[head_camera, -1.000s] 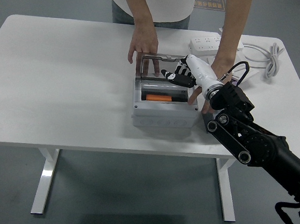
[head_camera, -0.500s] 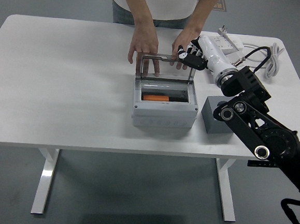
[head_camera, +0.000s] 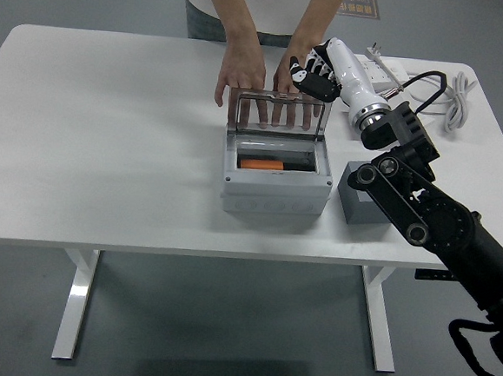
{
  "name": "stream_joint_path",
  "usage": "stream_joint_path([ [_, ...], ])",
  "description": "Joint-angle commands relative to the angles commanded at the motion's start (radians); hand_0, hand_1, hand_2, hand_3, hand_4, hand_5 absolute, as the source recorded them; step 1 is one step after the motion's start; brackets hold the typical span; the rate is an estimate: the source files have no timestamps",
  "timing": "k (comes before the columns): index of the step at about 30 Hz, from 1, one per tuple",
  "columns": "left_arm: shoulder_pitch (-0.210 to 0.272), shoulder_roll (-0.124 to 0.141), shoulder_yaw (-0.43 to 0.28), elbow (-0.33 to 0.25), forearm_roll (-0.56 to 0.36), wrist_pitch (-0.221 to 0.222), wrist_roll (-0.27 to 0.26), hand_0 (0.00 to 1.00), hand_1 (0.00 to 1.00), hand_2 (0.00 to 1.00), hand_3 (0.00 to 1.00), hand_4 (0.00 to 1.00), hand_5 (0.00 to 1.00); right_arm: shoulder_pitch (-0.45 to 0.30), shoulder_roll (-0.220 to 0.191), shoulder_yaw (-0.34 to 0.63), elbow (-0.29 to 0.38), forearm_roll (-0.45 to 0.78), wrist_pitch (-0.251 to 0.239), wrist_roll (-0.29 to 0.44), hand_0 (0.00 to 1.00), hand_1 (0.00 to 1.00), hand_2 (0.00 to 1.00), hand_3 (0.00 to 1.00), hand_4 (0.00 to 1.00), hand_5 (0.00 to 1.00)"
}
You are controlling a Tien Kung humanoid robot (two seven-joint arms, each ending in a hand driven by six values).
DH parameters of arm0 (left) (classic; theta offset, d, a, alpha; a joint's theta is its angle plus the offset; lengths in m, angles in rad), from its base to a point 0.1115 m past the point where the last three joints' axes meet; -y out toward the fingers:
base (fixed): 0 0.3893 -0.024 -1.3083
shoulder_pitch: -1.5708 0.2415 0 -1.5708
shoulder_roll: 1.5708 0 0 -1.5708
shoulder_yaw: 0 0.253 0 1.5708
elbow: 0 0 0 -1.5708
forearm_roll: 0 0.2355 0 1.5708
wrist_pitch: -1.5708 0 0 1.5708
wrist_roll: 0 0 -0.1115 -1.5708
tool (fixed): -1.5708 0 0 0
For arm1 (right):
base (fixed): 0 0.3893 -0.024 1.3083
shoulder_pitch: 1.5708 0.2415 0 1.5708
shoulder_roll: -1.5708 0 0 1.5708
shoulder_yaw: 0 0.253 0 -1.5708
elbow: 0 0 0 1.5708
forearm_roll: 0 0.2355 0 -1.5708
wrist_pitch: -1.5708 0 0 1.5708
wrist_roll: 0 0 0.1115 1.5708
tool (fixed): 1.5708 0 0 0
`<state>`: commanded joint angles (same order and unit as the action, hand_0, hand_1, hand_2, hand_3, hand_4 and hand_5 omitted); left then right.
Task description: Fetch the battery,place it into the box,close the lid of the box
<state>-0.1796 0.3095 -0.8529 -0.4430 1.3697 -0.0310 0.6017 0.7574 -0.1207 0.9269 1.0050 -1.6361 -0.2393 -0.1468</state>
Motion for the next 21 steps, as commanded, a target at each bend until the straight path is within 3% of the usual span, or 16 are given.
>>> stream_joint_path([
  [4, -0.005, -0.003, -0.004, 0.000, 0.005, -0.003, 0.002, 0.632, 0.698, 0.573, 0.541, 0.500, 0.002, 0.004, 0.015, -0.003, -0.051, 0.003, -0.005, 0.017, 0.140, 0.248, 0.349, 0.387, 0.639, 0.374],
  [5, -0.005, -0.003, -0.004, 0.000, 0.006, -0.004, 0.002, 0.632, 0.698, 0.573, 0.541, 0.500, 0.002, 0.004, 0.017, -0.003, -0.058, 0.004, -0.006, 0.019, 0.824, 0.738, 0.750, 0.743, 0.998, 0.998],
  [10, -0.007, -0.004, -0.007, -0.001, 0.011, -0.005, 0.004, 0.632, 0.698, 0.573, 0.541, 0.500, 0.002, 0.007, 0.024, -0.006, -0.075, 0.002, -0.011, 0.022, 0.824, 0.738, 0.750, 0.743, 0.998, 0.998],
  [11, -0.008, -0.005, -0.008, -0.001, 0.012, -0.005, 0.004, 0.632, 0.698, 0.573, 0.541, 0.500, 0.002, 0.008, 0.024, -0.007, -0.075, 0.001, -0.011, 0.021, 0.930, 0.803, 0.791, 0.794, 0.998, 0.998],
  [21, -0.010, -0.006, -0.011, -0.001, 0.016, -0.007, 0.006, 0.632, 0.698, 0.573, 0.541, 0.500, 0.002, 0.008, 0.030, -0.024, -0.074, -0.003, -0.016, 0.004, 0.942, 0.806, 0.792, 0.798, 0.998, 0.998],
])
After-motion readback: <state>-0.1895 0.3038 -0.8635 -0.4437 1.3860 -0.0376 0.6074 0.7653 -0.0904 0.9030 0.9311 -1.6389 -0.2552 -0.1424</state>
